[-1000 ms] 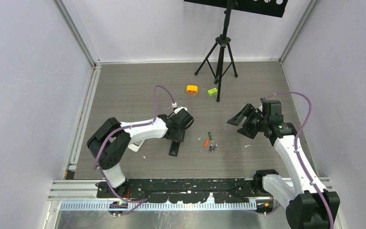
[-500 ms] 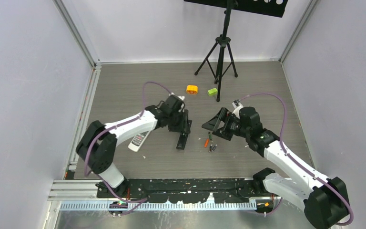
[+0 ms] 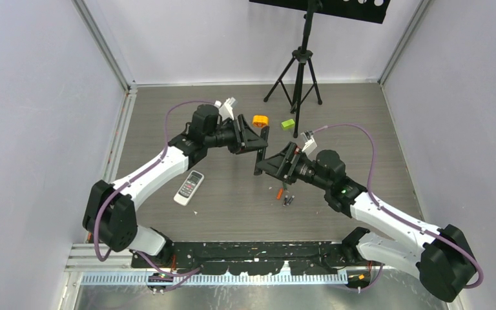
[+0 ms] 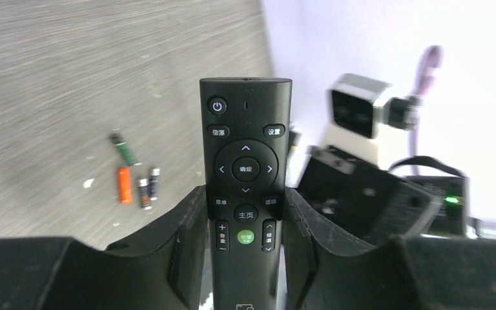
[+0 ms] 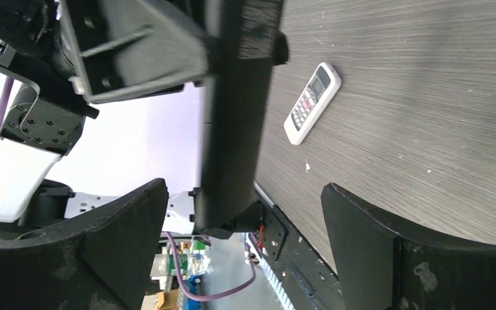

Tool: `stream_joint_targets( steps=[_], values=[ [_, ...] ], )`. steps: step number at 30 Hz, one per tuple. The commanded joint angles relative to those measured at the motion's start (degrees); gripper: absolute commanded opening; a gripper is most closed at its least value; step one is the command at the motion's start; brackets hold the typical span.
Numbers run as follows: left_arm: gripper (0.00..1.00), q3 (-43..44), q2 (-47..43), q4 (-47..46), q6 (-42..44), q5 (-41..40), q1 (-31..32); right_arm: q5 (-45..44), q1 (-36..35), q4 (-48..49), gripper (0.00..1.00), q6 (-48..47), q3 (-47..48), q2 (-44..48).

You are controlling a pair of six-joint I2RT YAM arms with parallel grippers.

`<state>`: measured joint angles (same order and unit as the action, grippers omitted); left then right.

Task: Load the batteries into the remote control
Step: Adjust the remote control.

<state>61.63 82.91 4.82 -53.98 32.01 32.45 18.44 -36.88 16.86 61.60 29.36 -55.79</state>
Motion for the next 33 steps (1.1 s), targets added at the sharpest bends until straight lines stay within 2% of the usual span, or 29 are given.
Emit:
stream_joint_targets(
  steps=[1, 4, 8, 11, 17, 19, 20, 22, 23, 25, 28, 33],
  values=[
    [0.0, -0.3, -3.89, -13.13, -10.21, 8.28, -0.4, -2.18, -1.57, 9.41, 0.94, 4.34, 1.98, -0.68],
    [0.0, -1.57, -4.67, -17.49, -14.41, 9.91, -0.38, -1.96, -1.7, 14.04, 0.88, 5.2, 1.76, -0.84],
    [0.0, -3.43, -4.83, -23.37, -19.36, 11.23, -0.37, 2.55, -1.7, 24.83, 0.79, 7.53, 1.06, -2.49],
    [0.0, -3.92, -5.24, -24.18, -20.05, 10.9, -0.37, 2.9, -1.76, 26.25, 0.7, 8.94, 1.39, -3.49],
    [0.01, -4.19, -6.03, -24.0, -19.49, 10.4, -0.37, 2.67, -1.77, 28.06, 0.42, 9.56, 1.46, -4.75],
    [0.13, -3.72, -6.25, -21.65, -17.59, 10.1, -0.38, 2.97, -1.79, 24.88, 0.3, 7.19, 2.89, -4.86],
    [0.24, -3.26, -6.5, -19.5, -15.92, 9.77, -0.37, 3.92, -1.79, 21.48, 0.26, 4.53, 4.23, -4.93],
    [0.43, -1.85, -7.04, -13.16, -10.83, 8.13, -0.53, 4.04, -2.05, 11.24, 0.21, -4.79, 7.67, -4.55],
    [0.52, -0.87, -7.39, -9.41, -6.93, 6.83, -0.54, 1.59, -2.5, 3.59, 0.2, -9.21, 9.27, -4.18],
    [0.67, 1.01, -8.03, -2.16, -1.06, 4.06, -0.73, -1.94, -3.31, -5.58, 0.19, -17.13, 12.2, -4.12],
    [0.76, 4.02, -9.02, 5.9, 4.94, -0.5, -0.97, -4.78, -3.86, -14.44, 0.18, -24.9, 16.01, -5.11],
    [0.79, 6.79, -8.84, 10.58, 8.88, -2.25, -1.16, -7.23, -5.17, -21.03, 0.17, -33.47, 18.65, -6.02]
  ],
)
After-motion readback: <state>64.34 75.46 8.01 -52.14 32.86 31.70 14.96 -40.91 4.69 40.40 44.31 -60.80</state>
